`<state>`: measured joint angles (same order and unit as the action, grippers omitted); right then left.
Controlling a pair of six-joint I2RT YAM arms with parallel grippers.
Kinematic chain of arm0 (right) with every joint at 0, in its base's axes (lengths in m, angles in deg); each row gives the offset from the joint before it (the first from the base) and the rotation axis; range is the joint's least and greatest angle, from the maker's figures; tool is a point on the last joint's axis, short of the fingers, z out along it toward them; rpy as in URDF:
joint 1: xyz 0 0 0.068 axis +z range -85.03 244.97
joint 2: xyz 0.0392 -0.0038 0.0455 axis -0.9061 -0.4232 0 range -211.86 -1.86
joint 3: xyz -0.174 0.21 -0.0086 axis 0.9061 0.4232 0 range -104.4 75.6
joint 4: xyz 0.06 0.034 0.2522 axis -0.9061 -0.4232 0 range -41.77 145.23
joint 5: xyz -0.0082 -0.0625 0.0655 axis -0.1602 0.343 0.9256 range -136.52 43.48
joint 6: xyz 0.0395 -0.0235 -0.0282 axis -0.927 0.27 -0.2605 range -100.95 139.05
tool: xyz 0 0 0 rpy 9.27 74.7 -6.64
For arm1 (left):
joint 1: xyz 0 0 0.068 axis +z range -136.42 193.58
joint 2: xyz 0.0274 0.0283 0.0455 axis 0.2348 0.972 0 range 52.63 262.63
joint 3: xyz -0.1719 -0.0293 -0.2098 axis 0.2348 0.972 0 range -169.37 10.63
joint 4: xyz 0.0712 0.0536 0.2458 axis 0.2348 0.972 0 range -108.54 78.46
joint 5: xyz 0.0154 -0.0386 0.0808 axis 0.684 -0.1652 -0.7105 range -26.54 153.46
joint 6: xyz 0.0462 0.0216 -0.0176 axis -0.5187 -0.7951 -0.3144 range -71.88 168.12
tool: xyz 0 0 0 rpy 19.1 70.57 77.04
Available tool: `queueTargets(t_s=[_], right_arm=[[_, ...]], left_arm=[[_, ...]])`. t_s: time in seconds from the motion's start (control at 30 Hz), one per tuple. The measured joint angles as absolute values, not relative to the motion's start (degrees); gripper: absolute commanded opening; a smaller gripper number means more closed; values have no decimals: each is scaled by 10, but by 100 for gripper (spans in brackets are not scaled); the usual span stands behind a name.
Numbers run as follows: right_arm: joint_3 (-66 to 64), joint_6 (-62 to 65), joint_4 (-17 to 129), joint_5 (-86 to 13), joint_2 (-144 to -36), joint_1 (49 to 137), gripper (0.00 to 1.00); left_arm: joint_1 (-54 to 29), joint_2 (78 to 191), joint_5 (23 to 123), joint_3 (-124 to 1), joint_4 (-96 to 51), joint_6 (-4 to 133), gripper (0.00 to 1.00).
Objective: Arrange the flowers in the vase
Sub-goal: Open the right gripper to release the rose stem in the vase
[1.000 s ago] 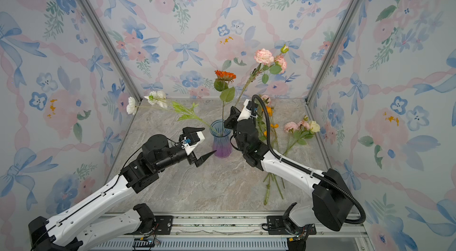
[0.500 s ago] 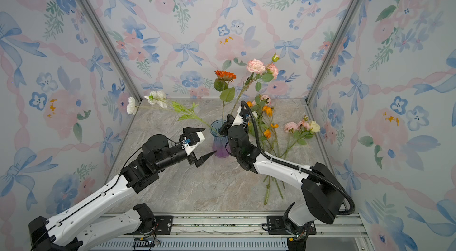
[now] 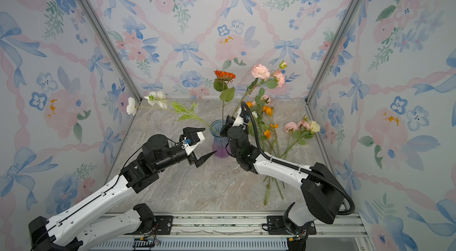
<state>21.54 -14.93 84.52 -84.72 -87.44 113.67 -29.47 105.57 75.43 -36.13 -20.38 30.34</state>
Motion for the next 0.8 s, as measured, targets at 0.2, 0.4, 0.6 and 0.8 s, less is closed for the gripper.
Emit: queueTargets(t_s=[0.2, 0.4, 0.6, 0.8], right_arm=[[215, -136, 828, -846, -874, 1143, 56], [214, -118, 801, -836, -866, 1150, 84], [197, -90, 744, -816, -840, 1160, 100], [189, -62, 667, -789, -784, 1168, 97]], left_arm=[[-295, 1056, 754, -361, -204, 303, 98], [-294, 1056, 754, -361, -204, 303, 98], [-294, 1056, 755, -361, -204, 303, 98], [-294, 1057, 755, -361, -205, 303, 98]])
